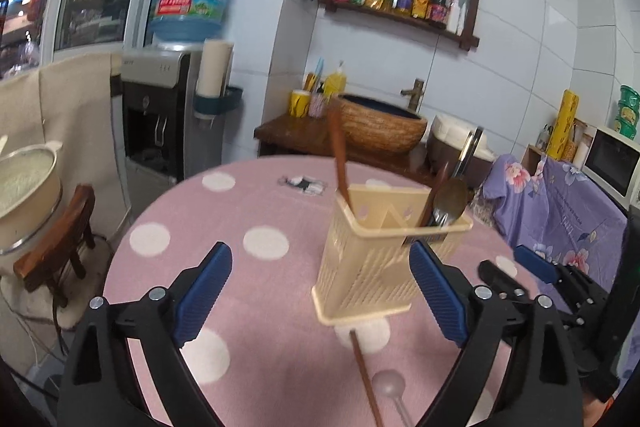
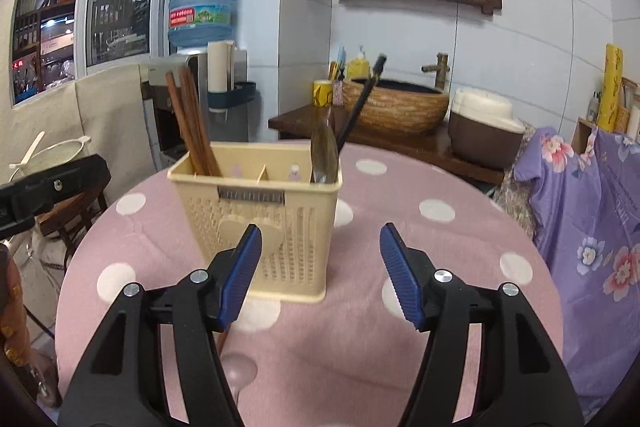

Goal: Organize utensils
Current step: 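Open both tools to release the chopstick and spoon into the basket, then move left tool to the last wooden chopstick while right tool grasps the clear plastic spoon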

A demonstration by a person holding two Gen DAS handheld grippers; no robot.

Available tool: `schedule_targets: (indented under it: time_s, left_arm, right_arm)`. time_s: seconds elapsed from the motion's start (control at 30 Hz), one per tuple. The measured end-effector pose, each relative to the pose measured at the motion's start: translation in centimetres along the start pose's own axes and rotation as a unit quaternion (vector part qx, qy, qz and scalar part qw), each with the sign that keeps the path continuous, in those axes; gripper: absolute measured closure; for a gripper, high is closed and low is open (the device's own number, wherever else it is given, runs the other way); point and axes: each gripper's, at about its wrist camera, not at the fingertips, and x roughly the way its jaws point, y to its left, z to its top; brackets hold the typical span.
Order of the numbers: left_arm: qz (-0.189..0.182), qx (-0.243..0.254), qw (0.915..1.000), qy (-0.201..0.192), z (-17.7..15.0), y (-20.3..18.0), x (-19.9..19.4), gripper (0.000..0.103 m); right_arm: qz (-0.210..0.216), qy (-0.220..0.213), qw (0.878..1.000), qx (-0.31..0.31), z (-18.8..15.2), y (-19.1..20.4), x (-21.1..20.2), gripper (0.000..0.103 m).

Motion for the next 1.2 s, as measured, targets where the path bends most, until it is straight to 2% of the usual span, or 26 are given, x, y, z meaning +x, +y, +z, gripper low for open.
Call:
schedule_targets:
  time_s: [0.2,0.4,0.6,1.1,1.13,1.2]
  left_arm:
    - [0.027,-0.02,0.998,0.054,-4.0,2.3,0.7,0.014]
    - [0.037,-0.038,0.9928,0.107,-7.6,3.8,1.5,0.014]
    - [0.05,-0.032,0.9913,0.117,-8.9,4.3,1.4,0.015]
    - [0.045,-0.05,0.9891,0.131,-10.0,5.3,1.3,0.016]
    - [0.044,-0.05,0.9891,0.131,-10.0,5.2,1.3,0.017]
    - [0.043,-0.047,0.9892,0.132,-10.1,5.0,1.4,0.017]
  right_arm:
    - [0.012,0.057,0.998,0.001,-3.7,0.5,-0.1,0.041]
    - [0.021,0.106,0.994,0.018,-7.2,1.0,0.7,0.041]
    - [0.032,0.141,0.989,0.029,-9.3,1.6,1.2,0.041]
    - [0.059,0.18,0.982,0.026,-11.0,3.3,0.6,0.045]
    - [0.061,0.183,0.981,0.025,-11.2,3.5,0.7,0.046]
    - [0.055,0.192,0.98,0.02,-11.4,3.7,1.0,0.054]
